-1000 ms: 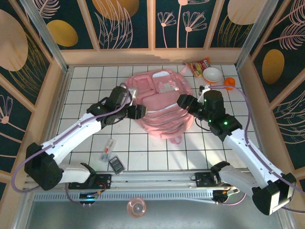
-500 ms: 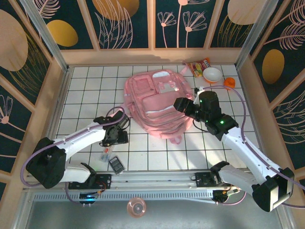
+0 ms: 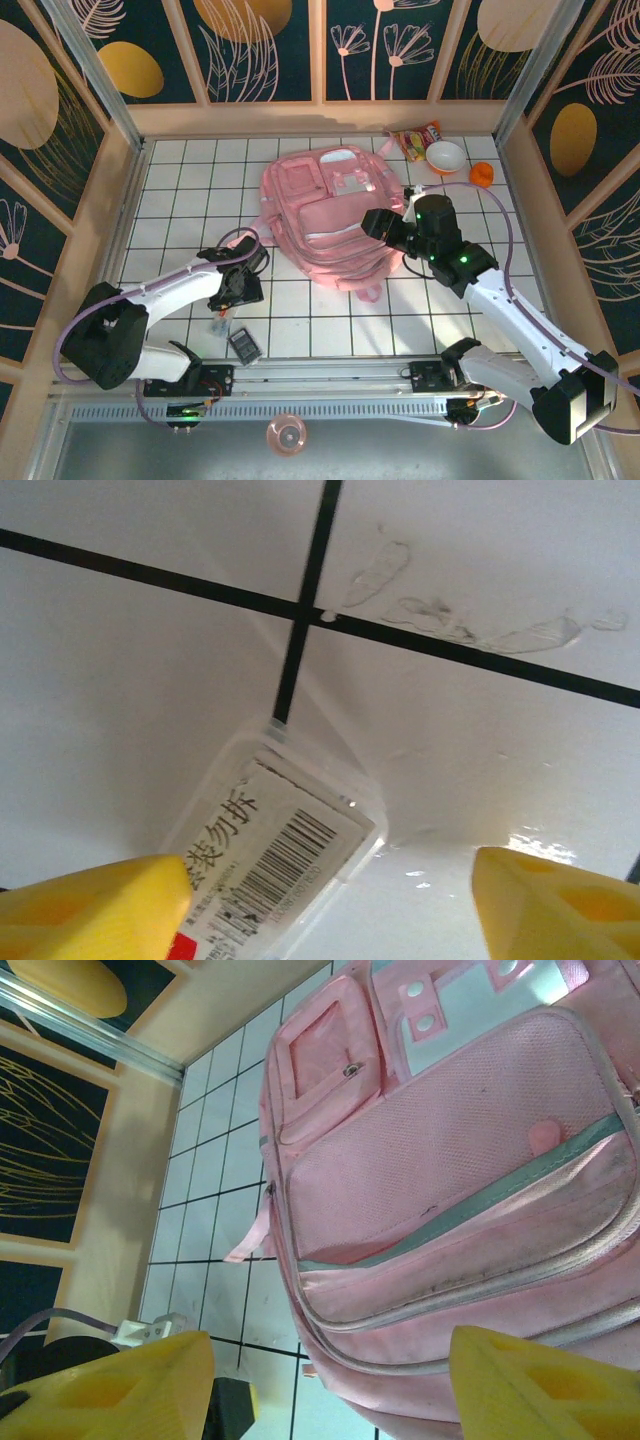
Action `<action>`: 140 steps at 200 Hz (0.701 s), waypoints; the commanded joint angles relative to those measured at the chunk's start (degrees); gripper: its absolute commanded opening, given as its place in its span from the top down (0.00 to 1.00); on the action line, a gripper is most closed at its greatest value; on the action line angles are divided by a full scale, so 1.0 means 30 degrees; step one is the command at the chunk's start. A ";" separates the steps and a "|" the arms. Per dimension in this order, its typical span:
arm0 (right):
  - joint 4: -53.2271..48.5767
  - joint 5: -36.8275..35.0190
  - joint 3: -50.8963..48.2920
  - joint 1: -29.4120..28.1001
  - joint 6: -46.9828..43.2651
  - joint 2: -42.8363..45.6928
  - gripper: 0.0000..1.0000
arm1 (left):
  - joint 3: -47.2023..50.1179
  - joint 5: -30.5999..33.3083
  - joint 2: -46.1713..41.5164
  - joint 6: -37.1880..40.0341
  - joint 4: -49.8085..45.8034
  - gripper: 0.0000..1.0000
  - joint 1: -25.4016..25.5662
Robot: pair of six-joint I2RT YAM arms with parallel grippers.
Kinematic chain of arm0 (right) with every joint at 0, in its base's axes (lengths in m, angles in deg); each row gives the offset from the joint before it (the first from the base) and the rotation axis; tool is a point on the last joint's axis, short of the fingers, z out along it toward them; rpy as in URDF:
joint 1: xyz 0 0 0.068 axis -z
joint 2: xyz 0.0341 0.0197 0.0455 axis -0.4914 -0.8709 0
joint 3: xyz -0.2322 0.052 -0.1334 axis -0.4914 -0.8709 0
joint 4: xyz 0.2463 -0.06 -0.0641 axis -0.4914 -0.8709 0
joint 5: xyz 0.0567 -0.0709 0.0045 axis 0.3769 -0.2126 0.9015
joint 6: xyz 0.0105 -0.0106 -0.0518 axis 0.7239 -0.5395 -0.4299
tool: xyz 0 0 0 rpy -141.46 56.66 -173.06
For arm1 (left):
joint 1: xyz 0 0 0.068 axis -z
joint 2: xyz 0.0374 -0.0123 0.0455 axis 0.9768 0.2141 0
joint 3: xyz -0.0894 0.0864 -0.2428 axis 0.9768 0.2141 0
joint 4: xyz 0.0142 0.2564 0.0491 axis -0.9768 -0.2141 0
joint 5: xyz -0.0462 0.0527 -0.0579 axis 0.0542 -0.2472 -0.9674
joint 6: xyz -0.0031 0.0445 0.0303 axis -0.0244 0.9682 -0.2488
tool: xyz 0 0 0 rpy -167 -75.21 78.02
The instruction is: Pack the student bag
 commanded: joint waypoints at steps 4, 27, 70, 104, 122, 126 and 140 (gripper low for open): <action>0.0724 -0.0418 -0.0234 -0.0124 0.0104 0.0237 0.37 | 0.1163 -0.0851 0.1219 -0.0030 0.2601 0.32 -0.0387; 0.0706 -0.0418 -0.0206 -0.0475 0.0129 0.0190 0.37 | 0.1399 -0.0667 0.1386 0.0122 0.2838 0.33 -0.0449; 0.0665 -0.0597 -0.0207 -0.0563 0.0265 0.0263 0.37 | 0.1159 -0.0763 0.0581 0.0084 0.3678 0.33 -0.1049; 0.0811 -0.0535 -0.0214 -0.0592 0.0380 0.0179 0.37 | 0.0211 -0.1481 -0.0535 -0.0131 0.4916 0.30 -0.2580; 0.0698 -0.0672 -0.0194 -0.0648 0.0367 0.0247 0.37 | -0.0822 -0.0523 -0.0882 0.0229 0.3437 0.26 -0.2687; 0.0695 -0.0708 -0.0199 -0.0644 0.0366 0.0263 0.37 | -0.0981 -0.0350 -0.0963 0.0325 0.3087 0.24 -0.2706; 0.0692 -0.0776 -0.0259 -0.0650 0.0333 0.0262 0.37 | -0.1222 0.0145 -0.1138 0.0591 0.1766 0.21 -0.2829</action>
